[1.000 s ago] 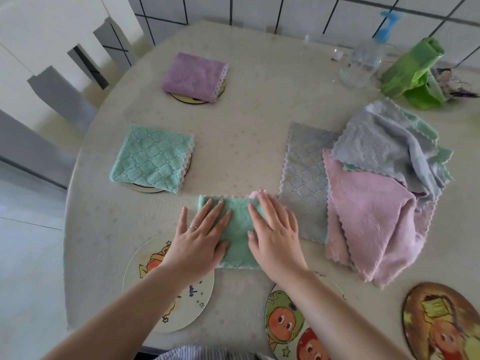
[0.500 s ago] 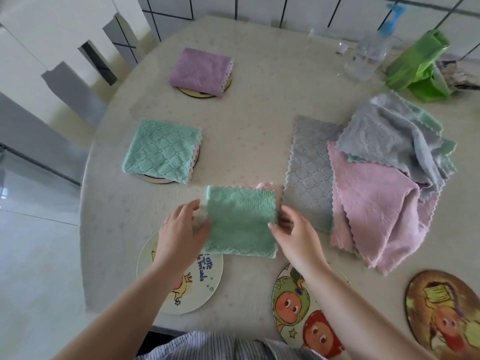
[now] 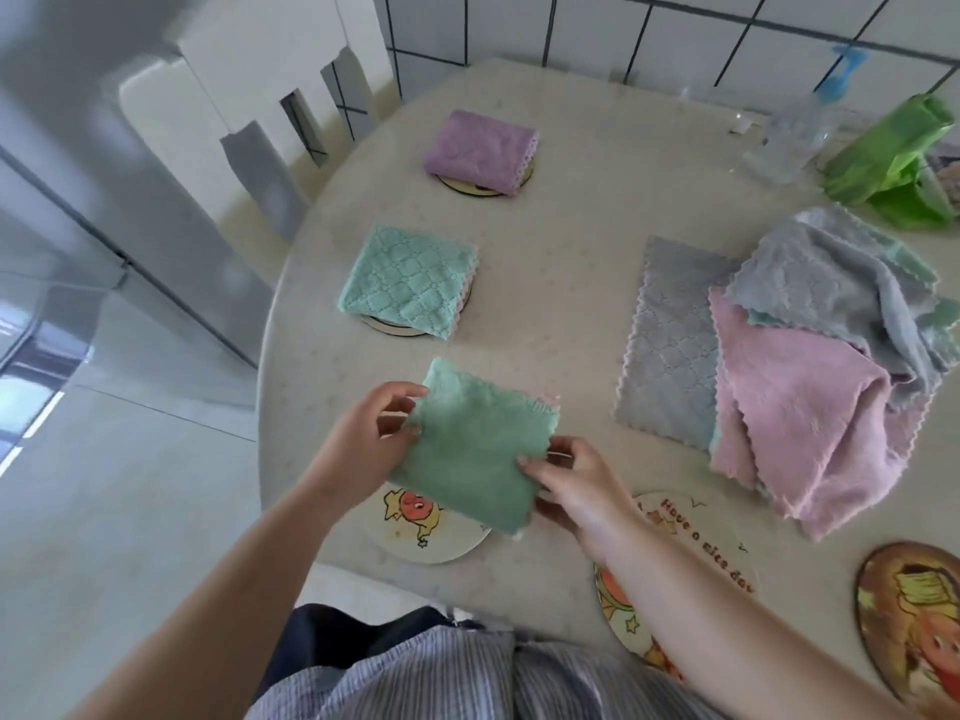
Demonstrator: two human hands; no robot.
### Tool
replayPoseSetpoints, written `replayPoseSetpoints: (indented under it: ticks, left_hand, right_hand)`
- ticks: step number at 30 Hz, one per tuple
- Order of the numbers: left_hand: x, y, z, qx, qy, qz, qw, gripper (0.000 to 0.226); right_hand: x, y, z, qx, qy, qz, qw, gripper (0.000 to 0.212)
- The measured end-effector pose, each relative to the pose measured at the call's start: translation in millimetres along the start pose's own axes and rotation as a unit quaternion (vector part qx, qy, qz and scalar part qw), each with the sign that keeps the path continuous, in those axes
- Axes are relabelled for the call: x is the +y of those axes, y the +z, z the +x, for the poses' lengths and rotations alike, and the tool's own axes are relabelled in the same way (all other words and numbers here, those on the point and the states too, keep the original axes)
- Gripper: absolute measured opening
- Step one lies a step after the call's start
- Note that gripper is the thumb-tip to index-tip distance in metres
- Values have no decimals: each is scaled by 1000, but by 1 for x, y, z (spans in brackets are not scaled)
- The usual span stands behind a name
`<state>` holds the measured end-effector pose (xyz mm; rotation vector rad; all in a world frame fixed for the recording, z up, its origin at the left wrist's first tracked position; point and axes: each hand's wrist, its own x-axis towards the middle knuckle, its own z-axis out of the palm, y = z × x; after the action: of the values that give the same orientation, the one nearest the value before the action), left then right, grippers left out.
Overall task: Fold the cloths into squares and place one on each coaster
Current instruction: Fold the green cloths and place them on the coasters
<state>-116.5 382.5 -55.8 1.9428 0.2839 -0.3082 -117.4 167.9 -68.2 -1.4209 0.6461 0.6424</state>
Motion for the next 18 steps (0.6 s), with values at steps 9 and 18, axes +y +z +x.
replayPoseSetpoints:
  ticks: [9,18]
  left_hand:
    - [-49,-14,-36,71,-45,-55,995,31]
    - [-53,-4,-39,144,173,314,922,33]
  right_hand:
    - [40,34,-7,1,-58,-150,987,26]
    - [40,26,-25,82,-322,-419,845,33]
